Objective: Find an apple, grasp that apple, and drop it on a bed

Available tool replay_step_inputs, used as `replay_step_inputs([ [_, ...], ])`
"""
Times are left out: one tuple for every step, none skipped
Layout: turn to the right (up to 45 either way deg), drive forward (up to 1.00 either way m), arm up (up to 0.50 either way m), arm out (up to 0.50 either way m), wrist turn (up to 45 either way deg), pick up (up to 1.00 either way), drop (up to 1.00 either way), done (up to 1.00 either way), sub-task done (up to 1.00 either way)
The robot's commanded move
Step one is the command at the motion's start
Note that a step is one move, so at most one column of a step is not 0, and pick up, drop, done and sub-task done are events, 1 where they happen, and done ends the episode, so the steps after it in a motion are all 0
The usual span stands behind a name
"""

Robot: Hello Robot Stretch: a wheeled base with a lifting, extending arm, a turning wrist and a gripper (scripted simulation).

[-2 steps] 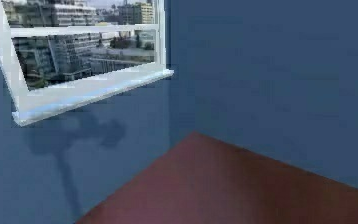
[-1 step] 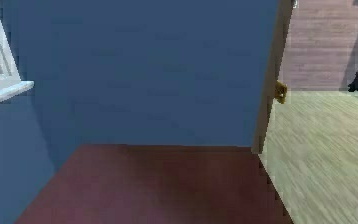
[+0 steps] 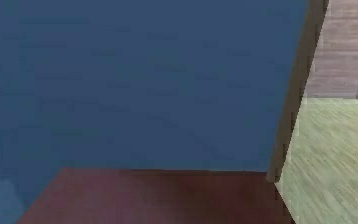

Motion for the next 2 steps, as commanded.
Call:
replay_step_inputs([
  [45.0, 0.00, 0.00, 0.00, 0.0, 0.00, 0.00, 0.00, 0.00],
  [3.0, 0.00, 0.00, 0.00, 0.0, 0.00, 0.00, 0.00, 0.00],
])
